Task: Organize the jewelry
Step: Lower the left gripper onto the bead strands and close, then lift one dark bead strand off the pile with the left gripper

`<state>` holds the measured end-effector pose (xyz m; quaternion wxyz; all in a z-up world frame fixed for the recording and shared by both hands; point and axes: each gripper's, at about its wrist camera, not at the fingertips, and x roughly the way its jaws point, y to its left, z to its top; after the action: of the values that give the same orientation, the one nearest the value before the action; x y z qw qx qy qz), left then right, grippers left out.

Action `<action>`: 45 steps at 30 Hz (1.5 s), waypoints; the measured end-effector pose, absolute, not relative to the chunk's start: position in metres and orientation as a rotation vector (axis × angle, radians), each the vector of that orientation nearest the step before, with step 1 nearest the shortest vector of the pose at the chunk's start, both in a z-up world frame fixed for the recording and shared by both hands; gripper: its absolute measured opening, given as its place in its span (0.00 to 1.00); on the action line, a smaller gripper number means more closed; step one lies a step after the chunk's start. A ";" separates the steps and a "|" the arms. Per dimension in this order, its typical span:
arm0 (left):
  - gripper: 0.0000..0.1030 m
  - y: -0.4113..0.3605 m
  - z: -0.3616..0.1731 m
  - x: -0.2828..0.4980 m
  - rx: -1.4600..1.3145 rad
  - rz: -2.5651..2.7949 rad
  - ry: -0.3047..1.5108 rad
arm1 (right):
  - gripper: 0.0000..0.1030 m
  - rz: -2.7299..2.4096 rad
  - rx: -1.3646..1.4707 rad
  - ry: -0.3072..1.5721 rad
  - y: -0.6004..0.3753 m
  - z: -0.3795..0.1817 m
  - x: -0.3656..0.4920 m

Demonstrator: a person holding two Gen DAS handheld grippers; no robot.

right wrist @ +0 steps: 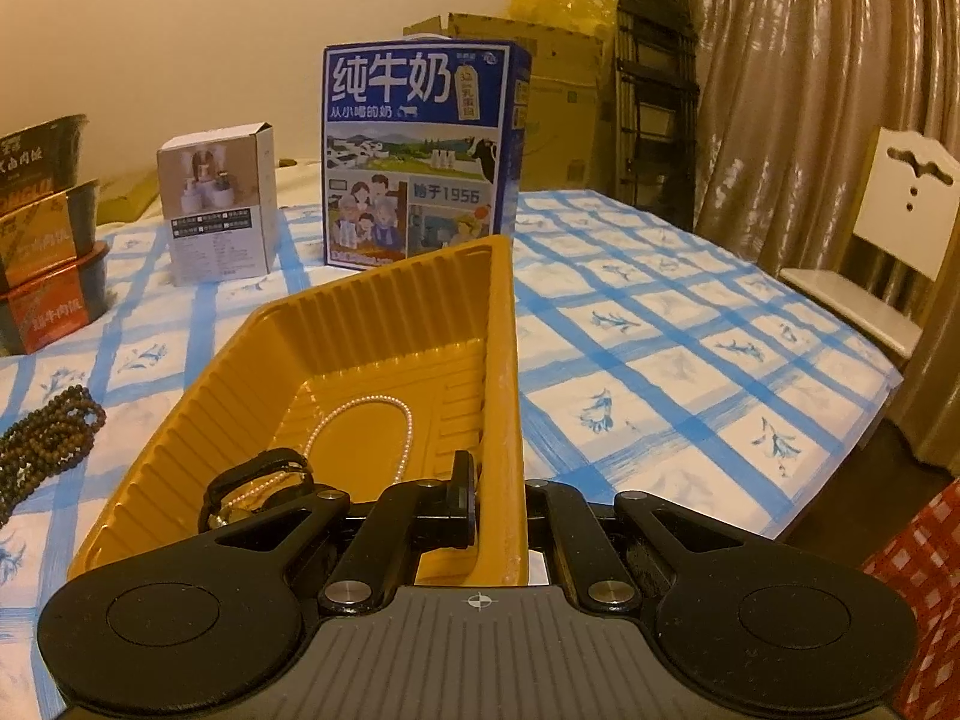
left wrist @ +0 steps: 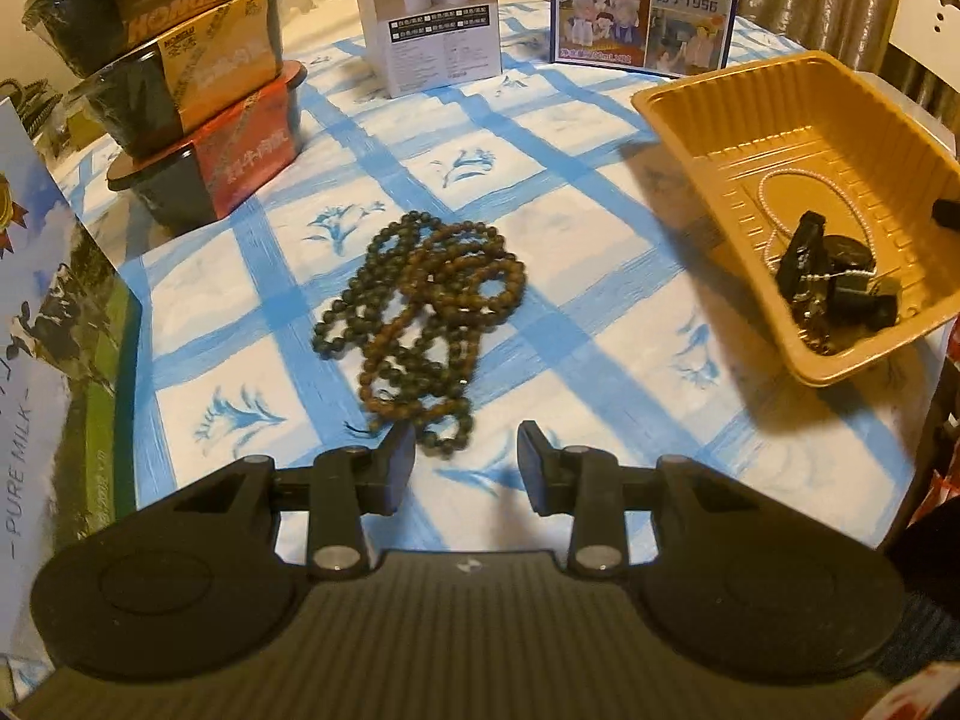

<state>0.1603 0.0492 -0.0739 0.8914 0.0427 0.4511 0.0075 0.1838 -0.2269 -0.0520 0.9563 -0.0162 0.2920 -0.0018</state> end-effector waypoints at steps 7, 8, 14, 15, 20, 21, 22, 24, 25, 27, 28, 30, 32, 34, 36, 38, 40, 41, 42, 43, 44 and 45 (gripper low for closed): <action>0.32 0.064 -0.081 0.178 0.064 -0.037 0.887 | 0.03 -0.060 -0.039 0.567 -0.215 -0.051 0.179; 0.32 0.067 -0.080 0.181 0.051 -0.043 0.875 | 0.03 -0.067 -0.039 0.567 -0.214 -0.051 0.179; 0.32 0.077 -0.084 0.200 0.001 -0.051 0.828 | 0.03 -0.097 -0.049 0.575 -0.209 -0.050 0.181; 0.32 0.078 -0.085 0.203 -0.006 -0.045 0.826 | 0.03 -0.099 -0.054 0.576 -0.208 -0.050 0.181; 0.28 0.087 -0.090 0.222 -0.038 -0.022 0.806 | 0.03 -0.101 -0.067 0.576 -0.205 -0.050 0.182; 0.26 0.088 -0.091 0.226 -0.043 -0.016 0.810 | 0.03 -0.100 -0.068 0.576 -0.205 -0.050 0.182; 0.25 0.089 -0.093 0.229 -0.055 -0.015 0.815 | 0.03 -0.099 -0.070 0.576 -0.205 -0.050 0.182; 0.25 0.092 -0.095 0.236 -0.089 -0.013 0.822 | 0.03 -0.097 -0.070 0.577 -0.205 -0.050 0.182; 0.23 0.093 -0.096 0.238 -0.102 -0.009 0.825 | 0.03 -0.096 -0.070 0.576 -0.205 -0.050 0.182; 0.21 0.094 -0.098 0.242 -0.113 -0.006 0.828 | 0.03 -0.093 -0.071 0.573 -0.204 -0.049 0.182; 0.17 0.094 -0.099 0.244 -0.115 -0.005 0.832 | 0.03 -0.091 -0.072 0.571 -0.204 -0.049 0.182; 0.11 0.094 -0.100 0.246 -0.120 -0.003 0.836 | 0.03 -0.089 -0.075 0.568 -0.203 -0.048 0.182; 0.06 0.093 -0.099 0.244 -0.115 -0.004 0.826 | 0.03 -0.088 -0.077 0.566 -0.202 -0.048 0.182; 0.06 0.091 -0.094 0.240 -0.126 -0.032 0.814 | 0.03 -0.089 -0.074 0.566 -0.202 -0.047 0.182; 0.06 0.087 -0.087 0.233 -0.125 -0.065 0.800 | 0.03 -0.090 -0.072 0.567 -0.202 -0.047 0.182; 0.06 0.081 -0.081 0.223 -0.134 -0.111 0.794 | 0.03 -0.089 -0.071 0.566 -0.202 -0.047 0.182; 0.06 0.073 -0.076 0.211 -0.135 -0.152 0.794 | 0.03 -0.088 -0.073 0.566 -0.202 -0.047 0.182; 0.06 0.069 -0.074 0.206 -0.139 -0.178 0.798 | 0.03 -0.087 -0.073 0.566 -0.202 -0.047 0.182; 0.06 0.066 -0.074 0.200 -0.145 -0.205 0.806 | 0.03 -0.088 -0.075 0.566 -0.202 -0.047 0.182; 0.06 0.062 -0.075 0.194 -0.145 -0.234 0.821 | 0.03 -0.087 -0.076 0.566 -0.202 -0.047 0.182; 0.06 0.058 -0.076 0.189 -0.139 -0.248 0.832 | 0.03 -0.087 -0.075 0.566 -0.202 -0.047 0.182; 0.06 0.055 -0.079 0.184 -0.130 -0.260 0.845 | 0.03 -0.087 -0.073 0.567 -0.202 -0.047 0.182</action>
<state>0.1840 0.0548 -0.0786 0.9018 -0.0628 0.4088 -0.1255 0.1821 -0.2020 -0.0472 0.9585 -0.0360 0.2794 -0.0431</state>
